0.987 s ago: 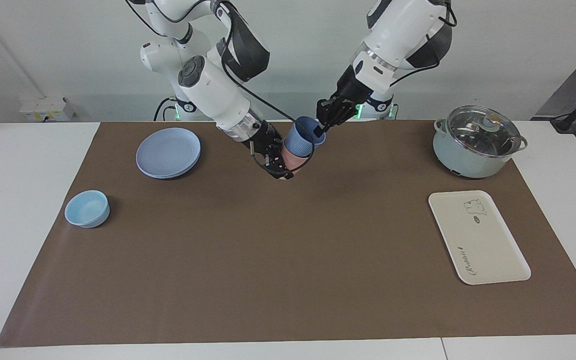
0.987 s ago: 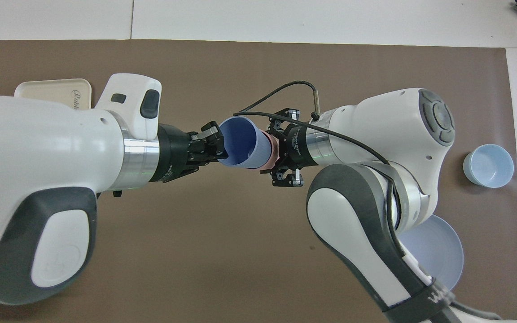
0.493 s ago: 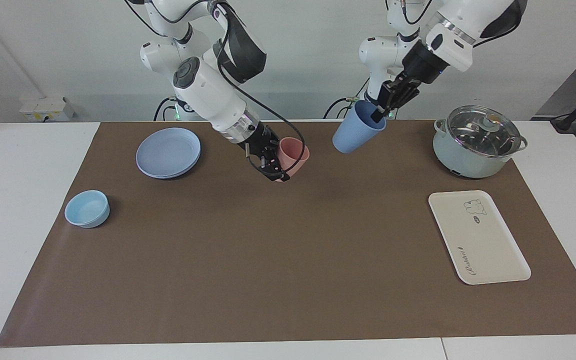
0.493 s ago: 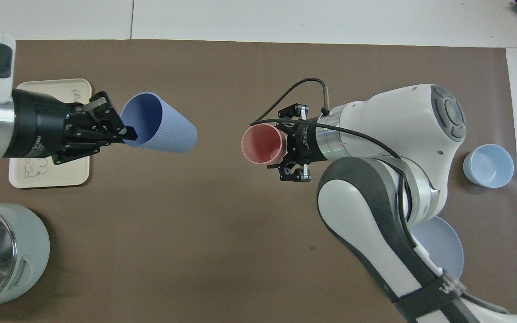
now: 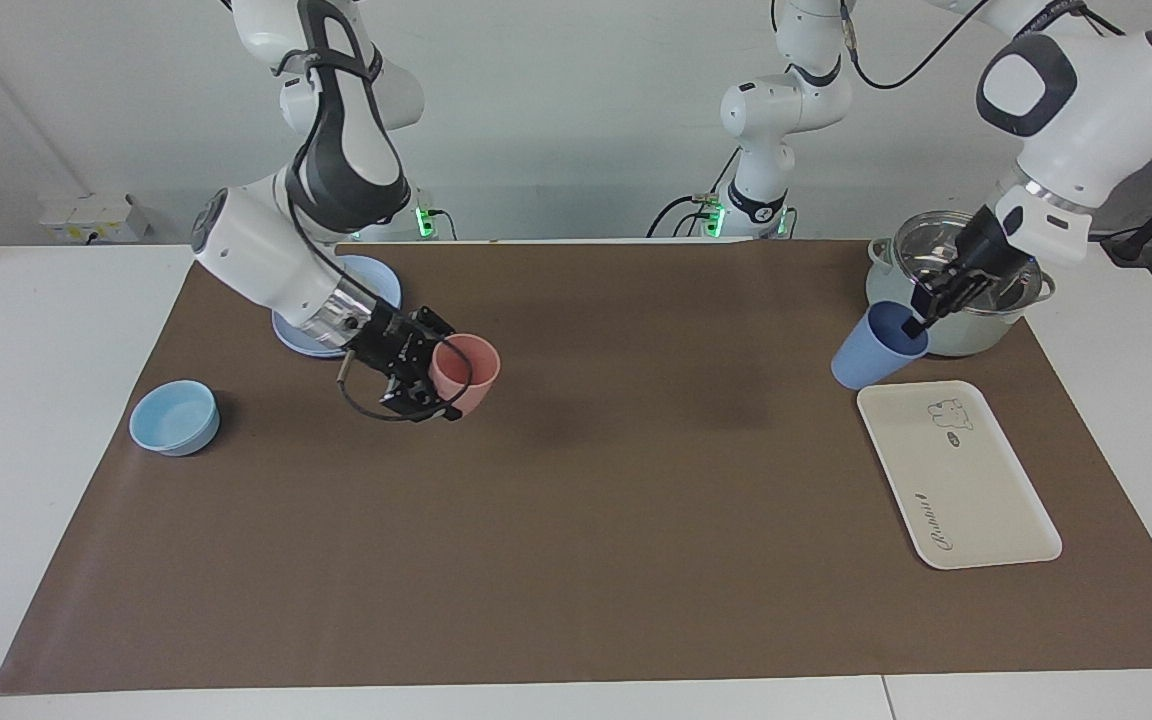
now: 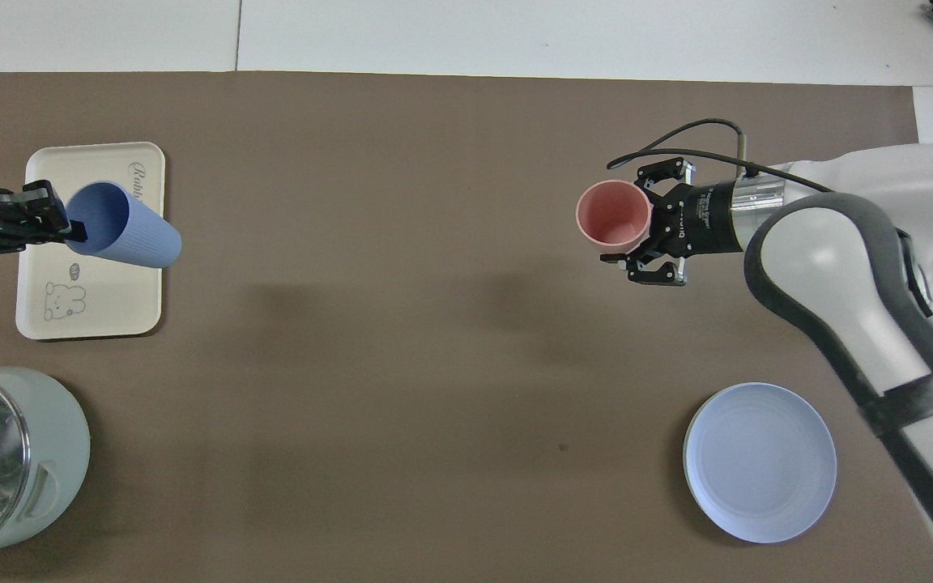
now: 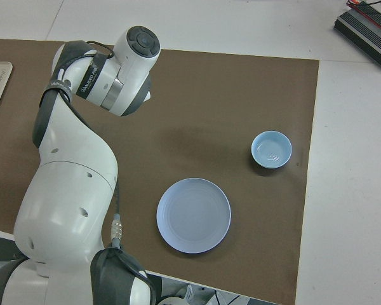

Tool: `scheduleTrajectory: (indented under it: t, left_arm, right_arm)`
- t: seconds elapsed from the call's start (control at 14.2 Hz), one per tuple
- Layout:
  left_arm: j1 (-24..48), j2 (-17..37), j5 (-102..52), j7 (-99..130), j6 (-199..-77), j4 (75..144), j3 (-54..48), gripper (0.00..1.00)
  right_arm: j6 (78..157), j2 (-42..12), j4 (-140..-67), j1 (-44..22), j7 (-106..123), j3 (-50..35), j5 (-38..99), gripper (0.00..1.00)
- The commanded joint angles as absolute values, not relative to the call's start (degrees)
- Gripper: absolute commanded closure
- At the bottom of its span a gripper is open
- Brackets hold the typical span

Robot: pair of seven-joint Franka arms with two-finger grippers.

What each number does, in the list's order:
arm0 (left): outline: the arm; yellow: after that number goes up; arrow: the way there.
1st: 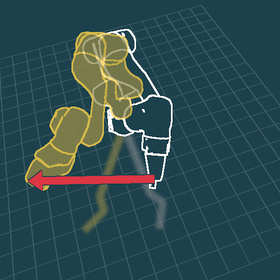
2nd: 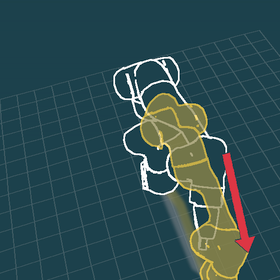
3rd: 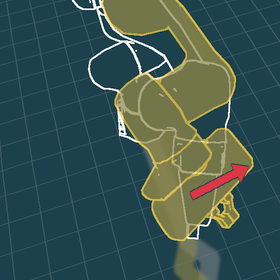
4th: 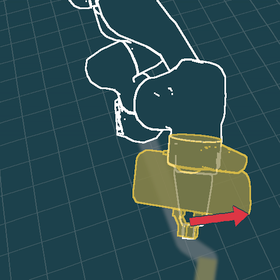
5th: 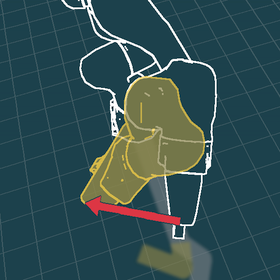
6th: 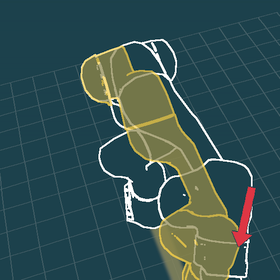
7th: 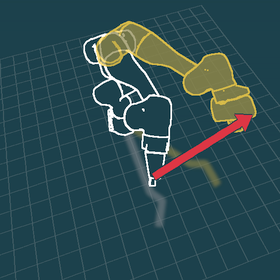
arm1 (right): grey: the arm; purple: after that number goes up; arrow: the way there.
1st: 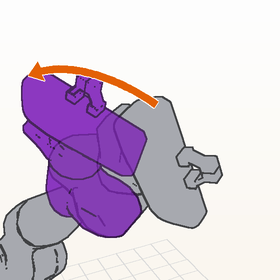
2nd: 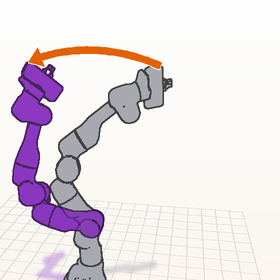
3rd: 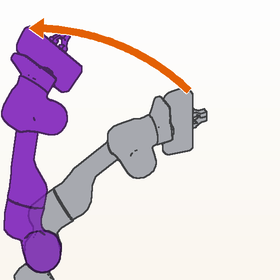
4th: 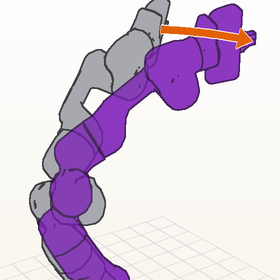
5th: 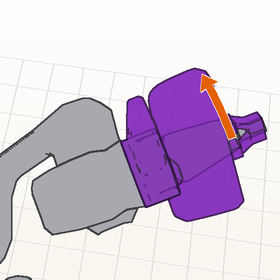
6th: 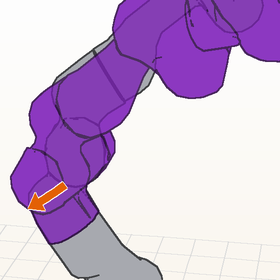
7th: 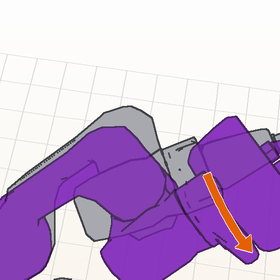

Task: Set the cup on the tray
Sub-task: 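Lower the cup onto the tray with the left gripper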

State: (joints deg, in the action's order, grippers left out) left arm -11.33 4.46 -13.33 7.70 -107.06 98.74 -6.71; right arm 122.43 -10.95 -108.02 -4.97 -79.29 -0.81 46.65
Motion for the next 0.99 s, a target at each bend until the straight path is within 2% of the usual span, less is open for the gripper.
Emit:
scheduleTrajectory:
  t: [0.0, 0.21, 0.56, 0.63, 0.7, 0.92]
  left_arm:
    - [-16.77, 11.41, -10.72, -1.20, -114.14, 97.46, -7.56, 1.00]
    - [-21.51, 15.46, -10.37, -11.82, -118.73, 98.69, -7.56, 1.00]
    - [-23.63, 15.82, -10.37, -18.44, -131.11, 107.75, -7.65, 1.00]
    - [-23.38, 16.08, -10.37, -18.46, -130.96, 107.14, -7.65, 0.93]
    - [-23.20, 16.34, -10.37, -18.46, -130.52, 106.18, -7.65, 0.01]
    - [-22.33, 14.95, -9.32, -18.37, -121.42, 101.01, -7.82, 0.00]
  right_arm:
    - [119.71, -14.66, -108.37, 2.09, -68.51, -1.49, 51.93, 1.00]
    - [114.01, -19.15, -107.49, 9.47, -59.54, -1.49, 57.02, 1.00]
    - [107.33, -26.52, -103.90, 16.60, -51.07, -1.49, 57.31, 1.00]
    - [106.79, -27.50, -102.49, 17.39, -49.06, -1.49, 56.78, 1.00]
    - [106.61, -28.03, -102.22, 17.92, -48.78, -1.49, 56.17, 1.00]
    - [106.26, -29.61, -101.95, 19.59, -45.01, -1.49, 55.55, 1.00]
